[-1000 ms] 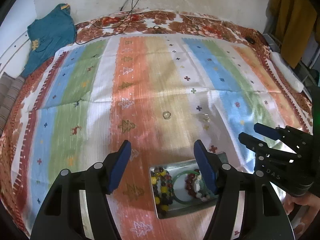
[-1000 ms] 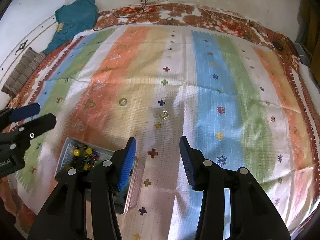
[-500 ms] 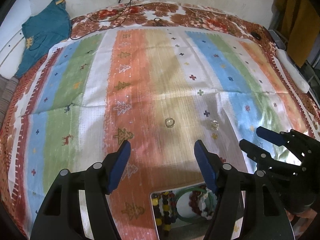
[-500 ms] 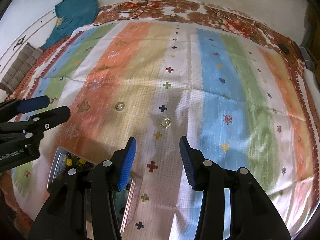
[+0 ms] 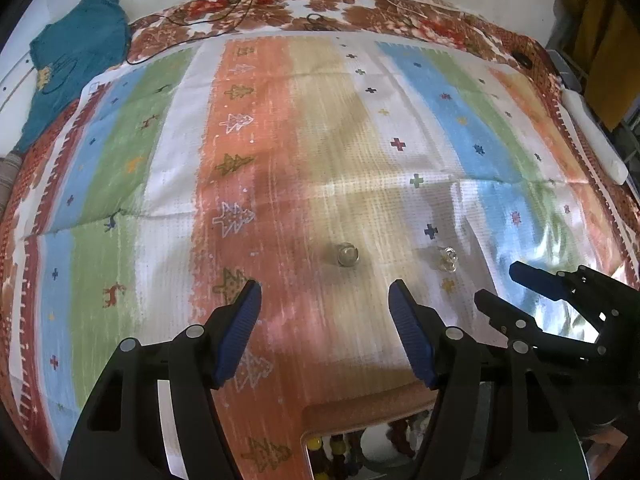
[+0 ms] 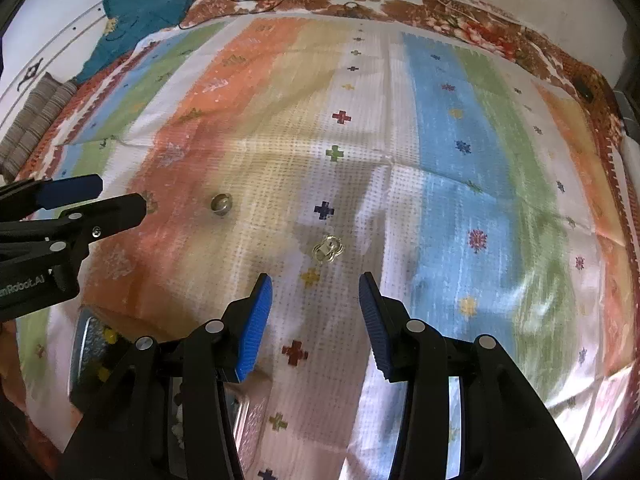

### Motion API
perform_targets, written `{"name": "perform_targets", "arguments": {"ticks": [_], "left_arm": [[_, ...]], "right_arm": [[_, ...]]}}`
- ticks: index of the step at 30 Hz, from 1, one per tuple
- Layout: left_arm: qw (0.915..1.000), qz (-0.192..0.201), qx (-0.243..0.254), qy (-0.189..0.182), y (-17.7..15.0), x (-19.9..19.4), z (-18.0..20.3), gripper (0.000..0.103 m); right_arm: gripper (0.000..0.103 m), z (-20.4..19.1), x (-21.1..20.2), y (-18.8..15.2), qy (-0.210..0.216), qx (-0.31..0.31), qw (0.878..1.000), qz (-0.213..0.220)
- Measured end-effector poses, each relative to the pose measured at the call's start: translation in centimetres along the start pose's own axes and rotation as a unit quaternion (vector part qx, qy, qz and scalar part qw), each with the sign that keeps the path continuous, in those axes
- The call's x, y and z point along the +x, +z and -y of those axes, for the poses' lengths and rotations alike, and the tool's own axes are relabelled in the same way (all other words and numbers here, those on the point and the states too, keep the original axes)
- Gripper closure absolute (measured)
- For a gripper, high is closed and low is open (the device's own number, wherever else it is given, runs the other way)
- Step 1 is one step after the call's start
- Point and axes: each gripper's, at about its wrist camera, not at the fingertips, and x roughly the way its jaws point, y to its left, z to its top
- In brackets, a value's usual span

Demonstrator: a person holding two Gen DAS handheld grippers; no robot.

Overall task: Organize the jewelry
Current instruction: 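Move both tools toward the silver ring and the gold ring, then close the left tool on the silver ring while the right tool grips the gold ring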

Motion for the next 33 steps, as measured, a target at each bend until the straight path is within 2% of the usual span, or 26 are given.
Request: {"name": "perform_targets", "arguments": {"ticks": [14,23,25,29,33], "left_arm": [[0.9995,-0.025,0.009,-0.016,1.4,3.5,0.6,0.039],[0.9983,-0.053,0.004,-0.025,1.6,6.7,0.5,0.049],[0.9981,-0.056,0.003,-0.027,1.7,7.0,0.3,0.050],[0.9974,-0.064,0.002,-0.033,1.8,7.7,0.1,0.052],[0.9966,-0.071,0.000,-0.043,2.1,8.3,0.0,0.060]], "right_arm": [[0.058,-0.3,2.4,0.7,-0.010,-0.020,1.000,-0.013],[0.058,0.8,4.4,1.3,0.005,-0.003,1.000,-0.024],[0.064,0.8,4.9,1.5,0.007,-0.002,1.000,-0.029],[0.065,0.7,5.8,1.7,0.007,-0.005,0.999,-0.035],[0.066,0.6,6.2,2.0,0.004,-0.008,0.999,-0.037]]}}
